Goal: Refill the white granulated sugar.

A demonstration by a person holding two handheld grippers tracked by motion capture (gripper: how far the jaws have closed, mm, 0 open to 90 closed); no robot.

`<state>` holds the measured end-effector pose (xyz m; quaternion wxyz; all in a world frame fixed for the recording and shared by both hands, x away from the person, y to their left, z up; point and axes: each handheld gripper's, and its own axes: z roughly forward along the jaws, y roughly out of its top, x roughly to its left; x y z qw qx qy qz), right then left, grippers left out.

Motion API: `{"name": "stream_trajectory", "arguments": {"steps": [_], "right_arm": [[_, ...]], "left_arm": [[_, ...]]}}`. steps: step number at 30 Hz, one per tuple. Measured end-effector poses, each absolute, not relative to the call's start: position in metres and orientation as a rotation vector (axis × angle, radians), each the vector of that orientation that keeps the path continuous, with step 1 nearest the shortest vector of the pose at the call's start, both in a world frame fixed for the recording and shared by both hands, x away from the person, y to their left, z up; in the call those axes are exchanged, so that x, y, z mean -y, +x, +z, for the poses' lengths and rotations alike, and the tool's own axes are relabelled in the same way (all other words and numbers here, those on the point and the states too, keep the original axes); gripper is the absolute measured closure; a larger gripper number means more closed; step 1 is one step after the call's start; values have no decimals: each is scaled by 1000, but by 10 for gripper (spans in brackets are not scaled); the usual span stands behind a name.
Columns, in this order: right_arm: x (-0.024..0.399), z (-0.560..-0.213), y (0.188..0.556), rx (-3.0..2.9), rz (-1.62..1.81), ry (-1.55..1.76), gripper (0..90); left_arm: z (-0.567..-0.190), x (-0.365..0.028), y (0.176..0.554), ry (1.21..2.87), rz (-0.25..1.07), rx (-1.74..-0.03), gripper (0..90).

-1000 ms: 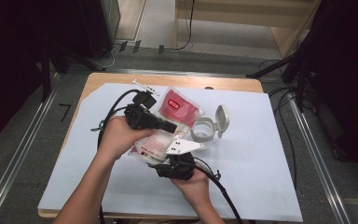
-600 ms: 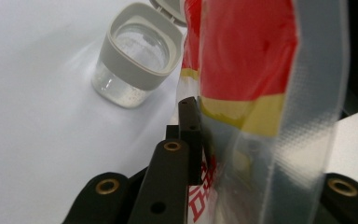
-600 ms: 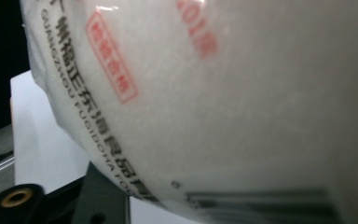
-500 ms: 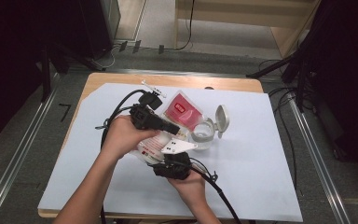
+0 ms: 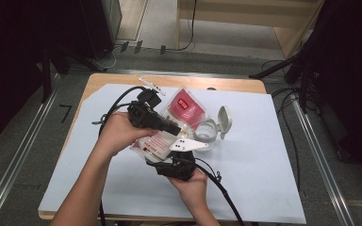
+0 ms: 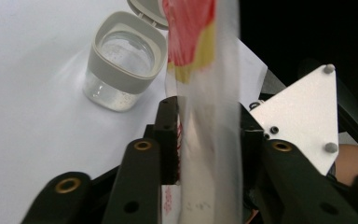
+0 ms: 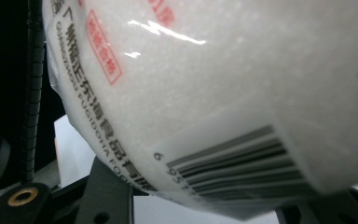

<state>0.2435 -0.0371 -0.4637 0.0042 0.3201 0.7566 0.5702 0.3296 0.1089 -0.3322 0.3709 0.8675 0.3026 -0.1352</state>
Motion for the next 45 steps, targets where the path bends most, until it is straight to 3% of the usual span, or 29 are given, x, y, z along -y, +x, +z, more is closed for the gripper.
{"name": "stream_trajectory", "arguments": {"steps": [5, 18, 22, 32, 45], "right_arm": [[39, -465, 243, -2373, 1791, 1009, 548], [35, -460, 241, -2373, 1676, 983, 505], [32, -459, 244, -2388, 1644, 992, 467], [33, -458, 248, -2358, 1658, 1067, 568], [40, -461, 249, -2331, 1777, 1127, 591]], "left_arm": [[-334, -110, 327, 2262, -331, -783, 682], [-332, -103, 332, 2264, -353, -848, 837], [-331, -97, 334, 2285, -331, -877, 837], [-331, -98, 340, 2268, -348, -899, 803], [-326, -108, 338, 2239, -323, -883, 713]]}}
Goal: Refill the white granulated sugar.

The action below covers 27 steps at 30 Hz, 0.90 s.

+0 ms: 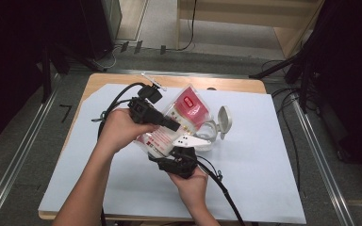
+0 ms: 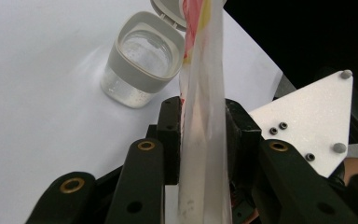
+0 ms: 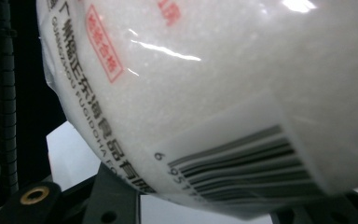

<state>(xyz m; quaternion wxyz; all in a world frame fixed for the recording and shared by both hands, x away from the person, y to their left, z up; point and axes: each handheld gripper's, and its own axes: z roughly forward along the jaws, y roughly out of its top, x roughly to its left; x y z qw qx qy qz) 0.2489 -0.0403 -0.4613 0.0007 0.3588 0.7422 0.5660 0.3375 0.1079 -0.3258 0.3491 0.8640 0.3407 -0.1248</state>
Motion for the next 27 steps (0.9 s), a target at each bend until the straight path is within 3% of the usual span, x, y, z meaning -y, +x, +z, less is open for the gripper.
{"name": "stream_trajectory", "arguments": {"steps": [10, 18, 27], "right_arm": [[44, -465, 250, -2330, 1798, 1152, 590], [44, -465, 249, -2342, 1793, 1125, 587], [40, -460, 250, -2372, 1758, 1084, 588]], "left_arm": [[-323, -121, 336, 2215, -326, -875, 705], [-322, -126, 334, 2203, -330, -885, 788], [-320, -116, 331, 2214, -225, -830, 879]]}}
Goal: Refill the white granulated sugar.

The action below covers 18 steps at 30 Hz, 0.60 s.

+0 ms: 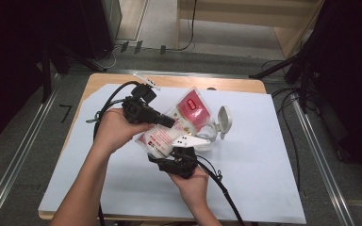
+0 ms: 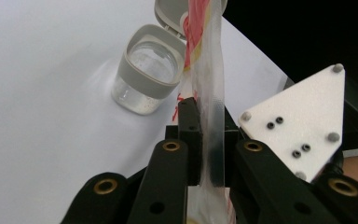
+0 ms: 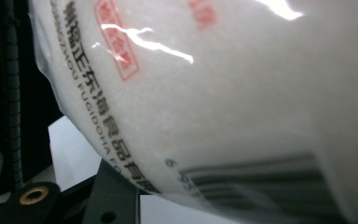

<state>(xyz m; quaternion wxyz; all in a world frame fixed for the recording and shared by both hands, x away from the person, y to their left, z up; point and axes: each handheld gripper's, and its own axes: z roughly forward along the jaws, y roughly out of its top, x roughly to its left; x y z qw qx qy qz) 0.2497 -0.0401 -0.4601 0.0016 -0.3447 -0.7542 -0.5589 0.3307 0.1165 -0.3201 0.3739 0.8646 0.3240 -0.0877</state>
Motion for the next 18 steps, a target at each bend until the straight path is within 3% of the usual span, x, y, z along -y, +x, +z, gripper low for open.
{"name": "stream_trajectory", "arguments": {"steps": [7, 18], "right_arm": [[31, -456, 255, 2396, -1700, -1066, 508], [22, -446, 260, 2422, -1695, -1058, 562]], "left_arm": [[-318, -111, 328, 2217, -159, -891, 894], [-309, -105, 335, 2218, -173, -934, 894]]}}
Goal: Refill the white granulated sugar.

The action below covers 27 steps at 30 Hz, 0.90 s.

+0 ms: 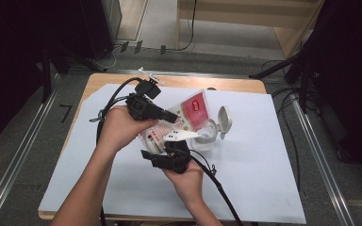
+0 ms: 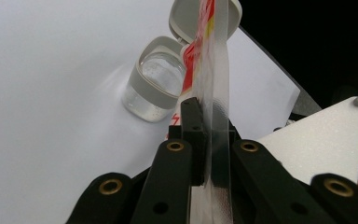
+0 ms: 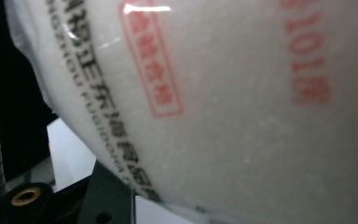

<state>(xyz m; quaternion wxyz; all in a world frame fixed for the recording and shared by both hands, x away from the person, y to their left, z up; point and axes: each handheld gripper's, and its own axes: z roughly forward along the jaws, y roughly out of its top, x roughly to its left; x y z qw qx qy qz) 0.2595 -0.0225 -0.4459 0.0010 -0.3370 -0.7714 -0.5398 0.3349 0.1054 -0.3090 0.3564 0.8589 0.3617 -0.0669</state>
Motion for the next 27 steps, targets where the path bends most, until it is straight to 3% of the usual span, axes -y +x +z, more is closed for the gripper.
{"name": "stream_trajectory", "arguments": {"steps": [19, 27], "right_arm": [[30, -449, 262, 2251, -1724, -1038, 618], [30, -445, 265, 2267, -1720, -1051, 596]], "left_arm": [[-314, -103, 343, 2262, -180, -788, 851], [-314, -93, 348, 2253, -182, -867, 886]]}}
